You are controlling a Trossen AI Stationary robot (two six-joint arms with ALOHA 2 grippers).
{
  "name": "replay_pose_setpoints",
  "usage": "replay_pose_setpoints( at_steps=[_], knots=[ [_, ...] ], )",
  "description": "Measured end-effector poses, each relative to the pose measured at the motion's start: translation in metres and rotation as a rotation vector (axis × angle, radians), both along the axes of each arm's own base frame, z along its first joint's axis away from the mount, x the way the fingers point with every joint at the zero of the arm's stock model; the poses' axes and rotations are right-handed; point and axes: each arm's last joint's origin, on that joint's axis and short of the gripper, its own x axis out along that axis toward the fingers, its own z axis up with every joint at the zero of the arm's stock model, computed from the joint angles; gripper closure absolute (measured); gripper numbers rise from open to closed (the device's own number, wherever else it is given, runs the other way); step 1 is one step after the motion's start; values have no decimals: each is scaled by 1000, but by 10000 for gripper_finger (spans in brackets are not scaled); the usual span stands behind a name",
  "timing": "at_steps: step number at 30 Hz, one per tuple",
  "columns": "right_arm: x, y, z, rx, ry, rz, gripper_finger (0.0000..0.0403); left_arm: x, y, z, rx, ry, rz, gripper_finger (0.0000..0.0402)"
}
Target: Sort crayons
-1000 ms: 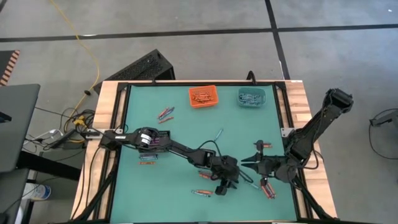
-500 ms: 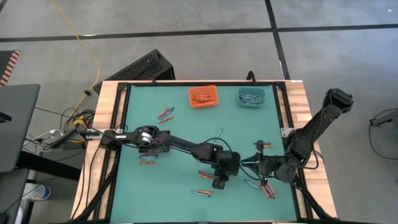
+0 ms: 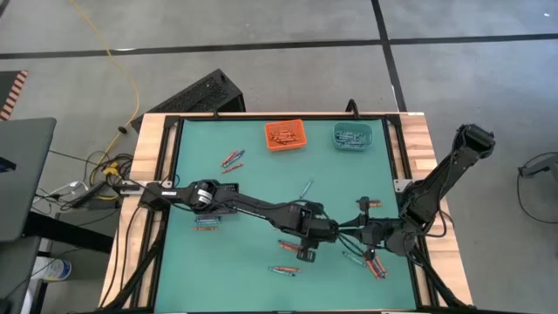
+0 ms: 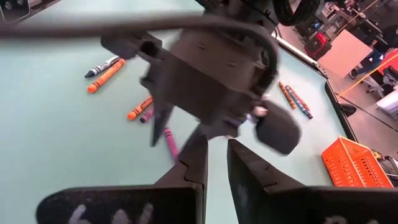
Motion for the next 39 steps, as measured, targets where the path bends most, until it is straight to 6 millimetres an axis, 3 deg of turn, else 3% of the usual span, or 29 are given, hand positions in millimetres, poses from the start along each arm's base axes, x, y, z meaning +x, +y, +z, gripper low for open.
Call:
replay_pose_setpoints(
  at_steps=[7,16,26,32,39],
  knots=[
    [0,0,0,2,0,-1,339,-13,10,-6,74,98,287,276],
    [0,0,0,17,-1,-7,339,-15,18,-25,-37,149,389,276],
    [0,0,0,16,0,-6,339,-18,31,-49,-67,181,411,276],
    [0,0,0,15,0,-6,339,-19,32,-52,-30,196,368,278],
    [0,0,0,15,0,-6,339,-19,32,-53,-10,196,355,336]
  ],
)
